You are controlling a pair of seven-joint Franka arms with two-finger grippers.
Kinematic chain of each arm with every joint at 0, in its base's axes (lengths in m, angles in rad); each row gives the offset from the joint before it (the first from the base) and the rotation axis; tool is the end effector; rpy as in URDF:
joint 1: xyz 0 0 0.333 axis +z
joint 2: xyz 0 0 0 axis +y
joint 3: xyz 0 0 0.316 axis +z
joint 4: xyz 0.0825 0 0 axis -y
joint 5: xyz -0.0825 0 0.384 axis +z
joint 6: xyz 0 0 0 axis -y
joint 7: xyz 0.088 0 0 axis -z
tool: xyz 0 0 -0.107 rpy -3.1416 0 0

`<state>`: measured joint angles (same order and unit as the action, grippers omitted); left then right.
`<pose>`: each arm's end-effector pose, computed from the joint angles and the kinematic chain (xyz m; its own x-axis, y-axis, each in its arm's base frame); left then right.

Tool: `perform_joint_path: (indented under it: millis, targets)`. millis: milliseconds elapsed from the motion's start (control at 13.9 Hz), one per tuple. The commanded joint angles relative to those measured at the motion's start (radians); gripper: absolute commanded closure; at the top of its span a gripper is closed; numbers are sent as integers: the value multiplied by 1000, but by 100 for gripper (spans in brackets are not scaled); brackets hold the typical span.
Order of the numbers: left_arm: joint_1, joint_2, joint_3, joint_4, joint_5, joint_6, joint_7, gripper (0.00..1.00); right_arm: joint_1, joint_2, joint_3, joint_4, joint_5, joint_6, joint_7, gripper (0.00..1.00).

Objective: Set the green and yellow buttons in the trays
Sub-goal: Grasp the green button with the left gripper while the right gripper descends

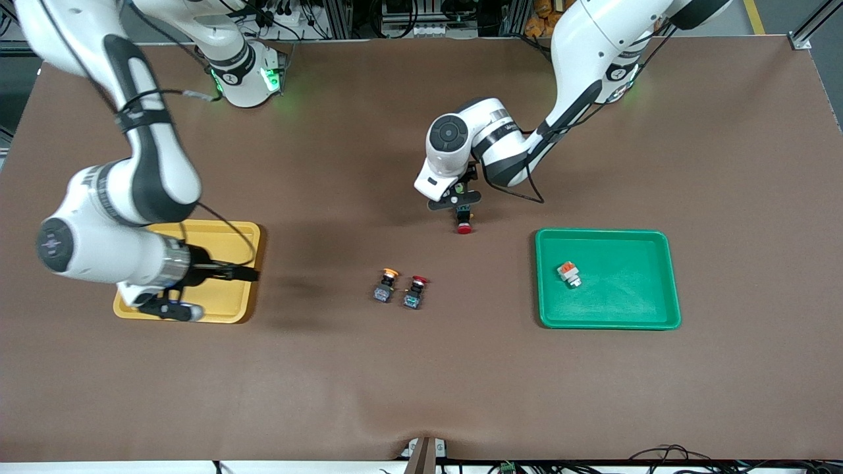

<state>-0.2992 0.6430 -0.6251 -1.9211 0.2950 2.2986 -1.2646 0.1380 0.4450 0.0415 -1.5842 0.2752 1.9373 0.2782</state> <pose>0.3818 -0.4757 0.1990 0.9612 0.2002 -0.1899 0.1940 -0.9797 -0.0511 0.6569 0.1346 0.3750 0.9666 -0.1891 -0.1728 -0.2252 -0.9487 -0.2219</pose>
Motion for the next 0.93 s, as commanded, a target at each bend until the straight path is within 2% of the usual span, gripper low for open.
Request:
perform_joint_path:
  millis: [0, 143, 359, 645, 717, 789, 861]
  targets:
    - [-2, 29, 18, 13, 44, 32, -79, 0, 81, -2, -11, 47, 13, -14, 158, 0]
    - [6, 30, 18, 5, 47, 30, -91, 0, 135, 32, -14, 55, 6, 6, 234, 0]
    - [0, 29, 18, 2, 49, 24, -111, 0, 193, 82, -14, 55, 7, 115, 361, 0]
    - [-8, 30, 18, 5, 49, 25, -136, 0, 270, 184, -14, 111, -2, 213, 528, 0]
    - [-6, 30, 18, 2, 49, 24, -134, 9, 282, 198, -14, 112, -2, 253, 542, 0]
    - [-3, 32, 18, 1, 50, 24, -134, 33, 297, 213, -14, 112, 2, 291, 556, 0]
    - [-6, 32, 18, 2, 50, 24, -134, 48, 313, 227, -15, 112, 1, 323, 575, 0]
